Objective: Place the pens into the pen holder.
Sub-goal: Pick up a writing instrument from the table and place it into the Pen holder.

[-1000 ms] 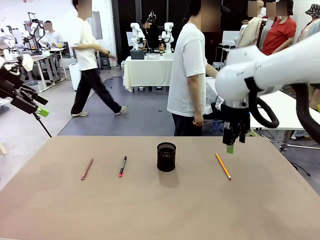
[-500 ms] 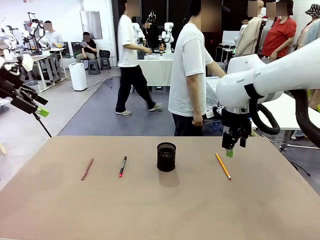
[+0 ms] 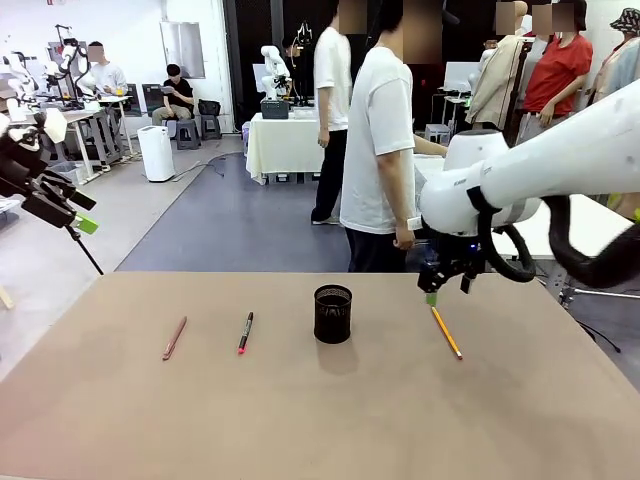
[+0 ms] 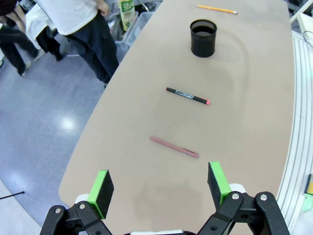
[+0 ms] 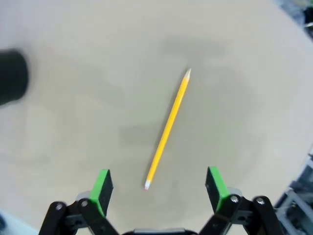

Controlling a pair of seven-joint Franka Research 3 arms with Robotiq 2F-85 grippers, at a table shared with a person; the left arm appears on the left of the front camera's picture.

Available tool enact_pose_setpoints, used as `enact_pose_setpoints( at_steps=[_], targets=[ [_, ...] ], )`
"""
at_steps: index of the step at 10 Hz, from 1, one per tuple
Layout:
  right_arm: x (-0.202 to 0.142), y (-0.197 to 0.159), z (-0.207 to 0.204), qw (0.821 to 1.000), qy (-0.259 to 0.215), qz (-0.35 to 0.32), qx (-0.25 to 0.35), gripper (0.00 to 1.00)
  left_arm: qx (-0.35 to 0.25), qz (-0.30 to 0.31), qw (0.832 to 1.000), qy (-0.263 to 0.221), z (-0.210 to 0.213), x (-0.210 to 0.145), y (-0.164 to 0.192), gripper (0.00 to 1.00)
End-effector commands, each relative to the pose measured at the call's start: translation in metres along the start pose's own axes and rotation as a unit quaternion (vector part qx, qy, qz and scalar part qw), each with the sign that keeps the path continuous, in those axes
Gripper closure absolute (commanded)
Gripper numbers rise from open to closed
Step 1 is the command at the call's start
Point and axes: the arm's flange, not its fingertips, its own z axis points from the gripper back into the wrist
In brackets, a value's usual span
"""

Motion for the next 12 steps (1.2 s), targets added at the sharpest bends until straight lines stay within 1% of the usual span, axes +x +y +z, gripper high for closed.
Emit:
enact_pose_setpoints(
  at_steps=[1,4,5,6,9,10,11,12],
  targets=[
    [0.021,0.000,-0.019,0.998,-0.016,-0.040,-0.043,0.00,-0.002,-0.001,1.000,-0.005,0.002,0.000,-0.001,0.00],
    [0.027,-0.002,-0.056,0.995,-0.003,-0.078,-0.064,0.00,-0.002,-0.001,1.000,-0.005,0.002,0.000,-0.001,0.00],
    [0.027,-0.004,-0.067,0.994,0.007,-0.099,-0.047,0.00,-0.002,-0.001,1.000,-0.005,0.002,0.000,-0.001,0.00],
    [0.027,-0.009,-0.073,0.992,0.000,-0.122,-0.036,0.00,-0.002,-0.001,1.000,-0.005,0.002,0.000,-0.001,0.00],
    [0.024,-0.010,-0.087,0.987,0.012,-0.153,-0.038,0.00,-0.002,-0.001,1.000,-0.005,0.002,0.000,-0.001,0.00],
    [0.027,-0.013,-0.090,0.987,0.019,-0.157,-0.023,0.00,-0.002,-0.001,1.000,-0.005,0.002,0.000,-0.001,0.00],
    [0.030,-0.015,-0.092,0.986,0.015,-0.166,-0.017,0.00,-0.002,-0.001,1.000,-0.005,0.002,0.000,-0.001,0.00],
    [0.030,-0.015,-0.093,0.986,0.008,-0.164,-0.014,0.09,-0.002,-0.001,1.000,-0.005,0.002,0.000,-0.001,0.00]
  ],
)
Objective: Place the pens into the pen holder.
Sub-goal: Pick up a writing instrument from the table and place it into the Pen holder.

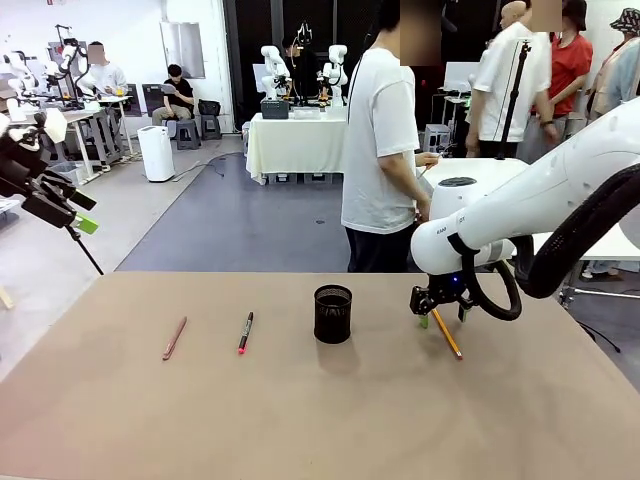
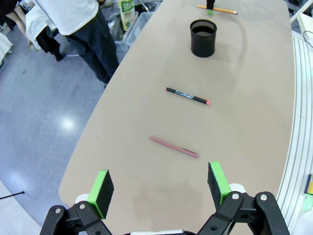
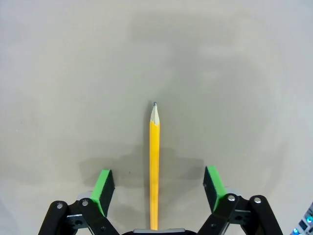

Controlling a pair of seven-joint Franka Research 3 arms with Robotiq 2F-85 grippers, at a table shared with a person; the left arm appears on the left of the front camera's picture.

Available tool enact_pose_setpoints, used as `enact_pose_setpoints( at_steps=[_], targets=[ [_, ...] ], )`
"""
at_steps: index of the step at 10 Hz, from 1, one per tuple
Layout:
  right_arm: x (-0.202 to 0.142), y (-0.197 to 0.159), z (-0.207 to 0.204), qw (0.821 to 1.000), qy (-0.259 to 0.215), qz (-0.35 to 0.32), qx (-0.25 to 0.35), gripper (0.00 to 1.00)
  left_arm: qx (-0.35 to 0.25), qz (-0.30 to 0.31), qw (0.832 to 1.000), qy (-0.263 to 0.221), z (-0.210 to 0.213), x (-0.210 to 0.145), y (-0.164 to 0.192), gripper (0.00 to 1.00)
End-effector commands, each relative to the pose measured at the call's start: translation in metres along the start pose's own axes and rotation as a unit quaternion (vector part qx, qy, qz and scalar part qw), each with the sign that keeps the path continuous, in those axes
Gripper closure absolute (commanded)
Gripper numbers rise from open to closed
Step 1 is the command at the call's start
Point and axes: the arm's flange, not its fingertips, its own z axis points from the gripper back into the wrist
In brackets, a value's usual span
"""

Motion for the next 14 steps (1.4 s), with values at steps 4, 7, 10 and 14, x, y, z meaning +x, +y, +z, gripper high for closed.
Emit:
enact_pose_setpoints(
  at_steps=[4,7,10,14],
  targets=[
    [0.017,-0.004,-0.004,0.999,0.006,-0.030,0.033,0.85,-0.002,-0.001,1.000,-0.005,0.002,0.000,-0.001,0.00],
    [0.022,-0.008,-0.001,0.999,0.017,-0.033,0.034,1.00,-0.002,-0.001,1.000,-0.005,0.002,0.000,-0.001,0.00],
    [0.022,-0.006,0.001,0.999,0.035,-0.019,0.036,1.00,-0.002,-0.001,1.000,-0.005,0.002,0.000,-0.001,0.00],
    [0.025,-0.032,0.061,0.990,0.009,0.003,0.143,1.00,-0.002,-0.001,1.000,-0.005,0.002,0.000,-0.001,0.00]
  ],
)
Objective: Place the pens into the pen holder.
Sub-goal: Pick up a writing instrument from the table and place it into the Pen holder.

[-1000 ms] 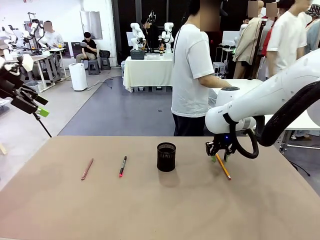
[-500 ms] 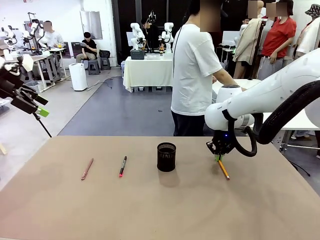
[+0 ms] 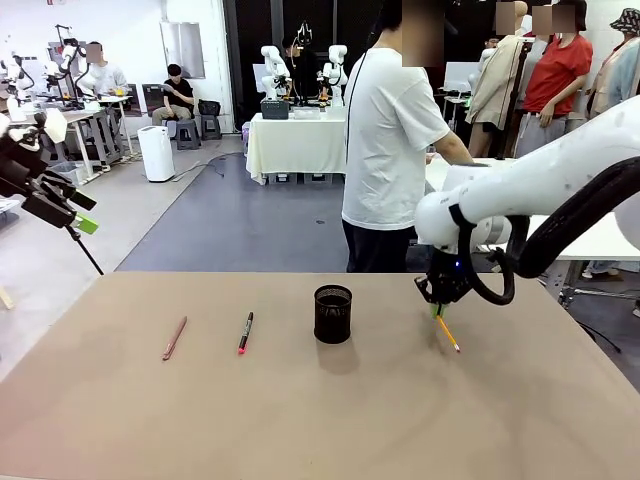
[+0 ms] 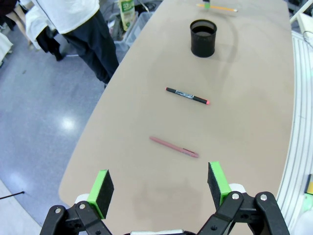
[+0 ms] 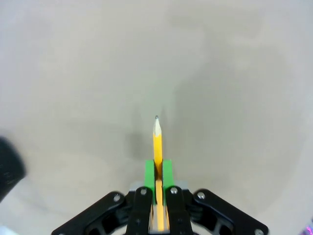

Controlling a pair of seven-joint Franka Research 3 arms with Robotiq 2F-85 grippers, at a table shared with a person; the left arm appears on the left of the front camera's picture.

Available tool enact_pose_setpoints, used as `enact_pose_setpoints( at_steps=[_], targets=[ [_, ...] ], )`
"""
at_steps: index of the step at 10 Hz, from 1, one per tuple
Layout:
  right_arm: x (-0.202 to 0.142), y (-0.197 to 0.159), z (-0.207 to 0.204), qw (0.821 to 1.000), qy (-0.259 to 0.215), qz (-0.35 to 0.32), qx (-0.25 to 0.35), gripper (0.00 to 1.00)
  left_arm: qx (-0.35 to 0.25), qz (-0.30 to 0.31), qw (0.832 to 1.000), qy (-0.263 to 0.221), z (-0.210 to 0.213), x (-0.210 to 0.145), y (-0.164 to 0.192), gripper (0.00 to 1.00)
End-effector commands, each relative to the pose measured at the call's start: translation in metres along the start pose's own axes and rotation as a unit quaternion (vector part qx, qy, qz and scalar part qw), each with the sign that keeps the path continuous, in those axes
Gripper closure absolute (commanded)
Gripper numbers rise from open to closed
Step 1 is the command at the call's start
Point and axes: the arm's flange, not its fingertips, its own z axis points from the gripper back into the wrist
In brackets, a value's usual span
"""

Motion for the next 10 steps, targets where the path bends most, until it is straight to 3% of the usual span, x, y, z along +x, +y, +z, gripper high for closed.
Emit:
enact_pose_setpoints(
  at_steps=[1,3,4,6,8,9,10],
  targets=[
    [0.002,-0.011,0.061,0.993,-0.021,0.032,0.109,1.00,-0.002,-0.001,1.000,-0.005,0.002,0.000,-0.001,0.00],
    [0.005,0.000,0.121,0.969,-0.034,0.097,0.226,1.00,-0.002,-0.001,1.000,-0.005,0.002,0.000,-0.001,0.00],
    [0.010,0.017,0.144,0.946,-0.044,0.151,0.285,1.00,-0.002,-0.001,1.000,-0.005,0.002,0.000,-0.001,0.00],
    [0.021,0.064,0.173,0.899,-0.142,0.233,0.343,1.00,-0.002,-0.001,1.000,-0.005,0.002,0.000,-0.001,0.00],
    [0.021,0.096,0.183,0.832,-0.226,0.315,0.397,1.00,-0.002,-0.001,1.000,-0.005,0.002,0.000,-0.001,0.00],
    [0.018,0.109,0.181,0.773,-0.307,0.367,0.416,1.00,-0.002,-0.001,1.000,-0.005,0.002,0.000,-0.001,0.00],
    [0.013,0.109,0.180,0.742,-0.291,0.397,0.454,1.00,-0.002,-0.001,1.000,-0.005,0.002,0.000,-0.001,0.00]
  ],
)
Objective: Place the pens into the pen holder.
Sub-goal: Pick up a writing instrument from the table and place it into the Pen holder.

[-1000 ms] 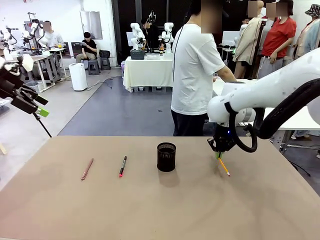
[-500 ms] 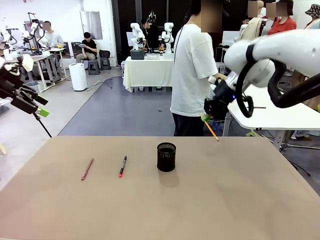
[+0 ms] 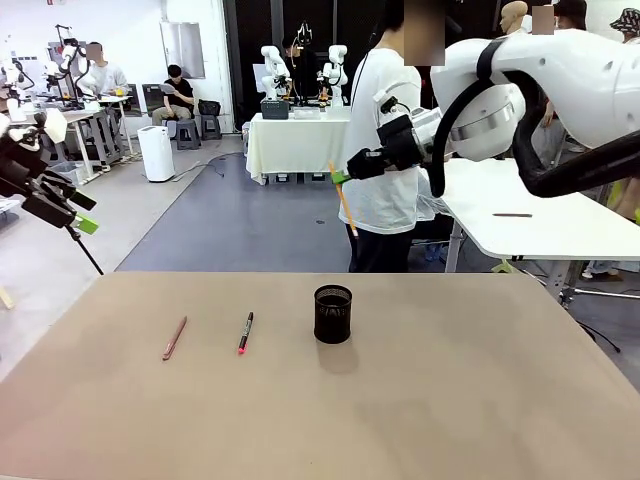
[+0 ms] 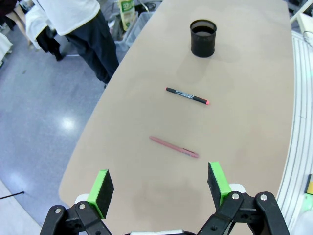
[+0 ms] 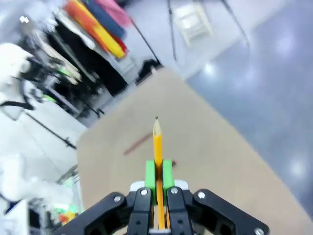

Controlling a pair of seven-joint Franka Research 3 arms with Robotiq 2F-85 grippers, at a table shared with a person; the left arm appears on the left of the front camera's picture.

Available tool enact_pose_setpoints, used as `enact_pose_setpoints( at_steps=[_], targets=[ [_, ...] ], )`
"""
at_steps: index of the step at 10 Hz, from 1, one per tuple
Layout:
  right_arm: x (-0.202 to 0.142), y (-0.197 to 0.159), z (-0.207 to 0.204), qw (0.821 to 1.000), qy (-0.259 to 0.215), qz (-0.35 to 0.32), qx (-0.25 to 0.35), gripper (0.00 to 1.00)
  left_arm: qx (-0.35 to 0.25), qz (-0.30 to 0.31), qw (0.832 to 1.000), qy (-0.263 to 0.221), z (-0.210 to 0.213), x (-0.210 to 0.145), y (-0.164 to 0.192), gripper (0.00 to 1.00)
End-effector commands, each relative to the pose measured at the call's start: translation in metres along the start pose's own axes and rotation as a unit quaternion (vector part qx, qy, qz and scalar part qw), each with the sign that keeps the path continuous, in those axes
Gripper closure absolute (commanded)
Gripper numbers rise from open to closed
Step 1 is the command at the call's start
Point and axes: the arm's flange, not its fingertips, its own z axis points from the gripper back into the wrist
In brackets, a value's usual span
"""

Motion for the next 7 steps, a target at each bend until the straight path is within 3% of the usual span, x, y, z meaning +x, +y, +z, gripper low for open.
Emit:
enact_pose_setpoints(
  at_steps=[1,2,3,5,6,7],
  targets=[
    [-0.025,-0.003,0.012,0.993,-0.034,0.057,0.101,1.00,-0.002,-0.001,1.000,-0.005,0.002,0.000,-0.001,0.00],
    [-0.030,-0.004,0.022,0.995,-0.036,0.054,0.080,1.00,-0.002,-0.001,1.000,-0.005,0.002,0.000,-0.001,0.00],
    [-0.003,0.001,-0.003,0.998,-0.026,0.039,0.037,1.00,-0.002,-0.001,1.000,-0.005,0.002,0.000,-0.001,0.00],
    [-0.003,0.001,-0.003,0.998,-0.026,0.039,0.037,1.00,-0.002,-0.001,1.000,-0.005,0.002,0.000,-0.001,0.00],
    [-0.011,-0.005,0.002,0.997,-0.033,0.053,0.056,1.00,-0.002,-0.001,1.000,-0.005,0.002,0.000,-0.001,0.00],
    [-0.034,-0.013,0.012,0.987,-0.032,0.085,0.136,1.00,-0.002,-0.001,1.000,-0.005,0.002,0.000,-0.001,0.00]
  ],
)
